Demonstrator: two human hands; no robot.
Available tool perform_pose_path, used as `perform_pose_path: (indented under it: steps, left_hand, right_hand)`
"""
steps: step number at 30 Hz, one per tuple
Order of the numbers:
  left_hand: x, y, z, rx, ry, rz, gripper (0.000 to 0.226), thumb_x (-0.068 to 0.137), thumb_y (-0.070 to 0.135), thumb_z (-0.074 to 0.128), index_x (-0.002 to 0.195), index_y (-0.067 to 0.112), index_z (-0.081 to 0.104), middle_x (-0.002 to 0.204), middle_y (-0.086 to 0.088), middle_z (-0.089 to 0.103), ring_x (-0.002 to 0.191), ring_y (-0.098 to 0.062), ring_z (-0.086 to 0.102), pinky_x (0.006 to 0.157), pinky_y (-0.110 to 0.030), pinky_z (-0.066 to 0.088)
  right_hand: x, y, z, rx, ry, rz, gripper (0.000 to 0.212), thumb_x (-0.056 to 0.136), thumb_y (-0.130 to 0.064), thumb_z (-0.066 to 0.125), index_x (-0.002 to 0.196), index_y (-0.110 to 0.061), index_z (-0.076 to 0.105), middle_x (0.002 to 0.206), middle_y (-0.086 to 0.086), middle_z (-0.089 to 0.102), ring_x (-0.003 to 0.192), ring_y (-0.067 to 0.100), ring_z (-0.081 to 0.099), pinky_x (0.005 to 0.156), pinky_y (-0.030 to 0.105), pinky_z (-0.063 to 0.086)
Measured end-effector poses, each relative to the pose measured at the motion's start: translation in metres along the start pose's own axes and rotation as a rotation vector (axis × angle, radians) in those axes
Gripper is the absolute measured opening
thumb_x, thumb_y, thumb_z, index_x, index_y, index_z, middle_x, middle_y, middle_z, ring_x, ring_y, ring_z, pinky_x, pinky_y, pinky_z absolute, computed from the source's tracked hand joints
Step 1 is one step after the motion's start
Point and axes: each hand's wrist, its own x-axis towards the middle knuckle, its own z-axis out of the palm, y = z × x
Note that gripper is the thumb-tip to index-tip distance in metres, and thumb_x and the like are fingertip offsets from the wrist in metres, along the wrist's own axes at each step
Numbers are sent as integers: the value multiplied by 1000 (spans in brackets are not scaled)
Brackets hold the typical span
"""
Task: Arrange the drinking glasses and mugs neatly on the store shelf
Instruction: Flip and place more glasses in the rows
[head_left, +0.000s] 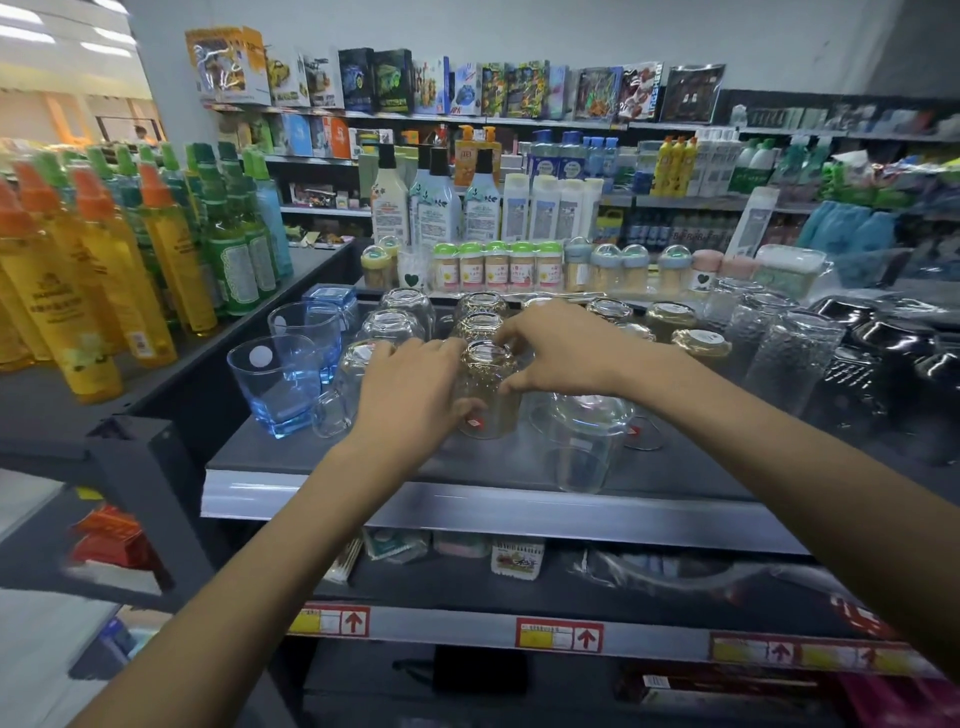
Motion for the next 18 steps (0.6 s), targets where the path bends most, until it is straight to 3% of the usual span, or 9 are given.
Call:
perform_pose_path:
  steps: [7, 13, 18]
  left_hand:
    - [-4, 1, -3, -31, -10, 6, 63, 92, 55, 68, 144, 26, 49, 133, 1, 68, 125, -27, 58, 101, -43, 37]
    - [-8, -3, -6, 32, 32, 9, 73, 86, 62, 69, 147, 29, 45, 135, 3, 64, 128, -26, 53, 103, -42, 36]
    - [-4, 3, -4, 28, -3, 30, 79, 85, 72, 62, 146, 25, 46, 138, 1, 61, 131, -26, 51, 104, -42, 35]
  right_hand:
    - [-5, -1, 7, 1, 74, 25, 68, 76, -59, 81, 130, -20, 67, 115, 0, 74, 108, 24, 67, 91, 42, 55]
    - [-7, 7, -2, 80, 64, 41, 75, 70, -50, 90, 134, -23, 64, 117, -4, 73, 110, 18, 66, 93, 38, 54]
    - [-3, -1, -3, 41, 10, 33, 81, 72, -51, 88, 140, -19, 61, 126, 1, 70, 116, 23, 64, 98, 38, 52]
